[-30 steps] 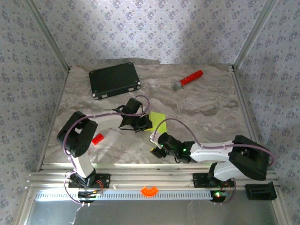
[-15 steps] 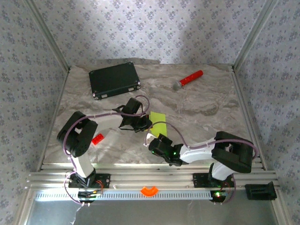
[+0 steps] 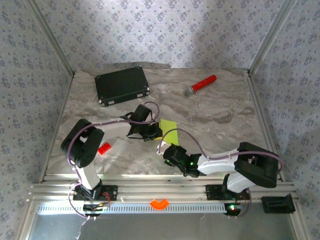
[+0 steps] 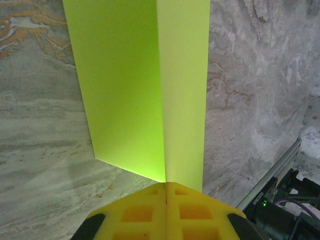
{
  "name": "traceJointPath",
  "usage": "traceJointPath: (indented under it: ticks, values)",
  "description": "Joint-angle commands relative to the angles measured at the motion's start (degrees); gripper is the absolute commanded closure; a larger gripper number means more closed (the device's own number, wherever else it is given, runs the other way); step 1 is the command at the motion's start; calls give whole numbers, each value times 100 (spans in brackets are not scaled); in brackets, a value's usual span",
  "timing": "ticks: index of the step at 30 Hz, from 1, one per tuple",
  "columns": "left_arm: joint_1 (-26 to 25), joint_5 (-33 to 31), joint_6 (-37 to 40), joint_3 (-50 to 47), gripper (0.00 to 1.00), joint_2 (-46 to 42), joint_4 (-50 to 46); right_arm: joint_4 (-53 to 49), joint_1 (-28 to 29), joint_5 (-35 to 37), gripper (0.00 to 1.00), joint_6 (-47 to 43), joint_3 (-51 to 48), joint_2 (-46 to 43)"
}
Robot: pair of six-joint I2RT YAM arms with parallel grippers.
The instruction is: Fold a paper plane with a square sheet of paper (pick it up from the middle)
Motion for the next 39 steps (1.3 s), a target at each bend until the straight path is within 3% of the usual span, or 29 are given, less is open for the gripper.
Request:
traceJointPath:
  ticks: [1, 7, 39]
  values:
    - [-47, 25, -5, 136, 95, -121, 36, 220, -25, -207, 68, 117, -113, -163]
    - [-53, 0, 7, 127, 95, -126, 9, 227, -59, -188, 69, 180, -204, -286]
    - [-104, -154, -42, 133, 92, -113, -16, 398, -353, -1158, 100, 455, -320, -467]
